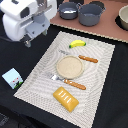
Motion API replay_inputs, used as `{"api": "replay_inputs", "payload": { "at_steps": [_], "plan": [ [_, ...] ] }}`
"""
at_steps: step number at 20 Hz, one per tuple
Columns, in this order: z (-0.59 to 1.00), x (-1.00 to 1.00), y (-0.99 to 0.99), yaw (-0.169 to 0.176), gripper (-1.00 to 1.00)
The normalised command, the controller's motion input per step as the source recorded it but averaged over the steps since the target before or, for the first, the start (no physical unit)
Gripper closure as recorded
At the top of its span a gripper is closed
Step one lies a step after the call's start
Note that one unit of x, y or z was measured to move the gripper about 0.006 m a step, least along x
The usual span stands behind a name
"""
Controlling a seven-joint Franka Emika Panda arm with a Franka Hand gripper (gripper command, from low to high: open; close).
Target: Interact with the objects in diverse but meaningful ways.
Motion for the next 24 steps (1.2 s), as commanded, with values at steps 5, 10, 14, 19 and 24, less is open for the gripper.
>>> {"api": "replay_inputs", "payload": {
  "at_steps": [5, 10, 14, 19, 24],
  "plan": [
    [-0.01, -0.46, -0.74, -0.062, -1.00],
    [-0.17, -0.45, -0.73, -0.066, -1.00],
    [-0.41, -0.33, -0.68, -0.047, -1.00],
    [-0.44, -0.20, -0.50, -0.027, -1.00],
    [-0.21, 0.14, -0.23, -0.003, -1.00]
  ]
}}
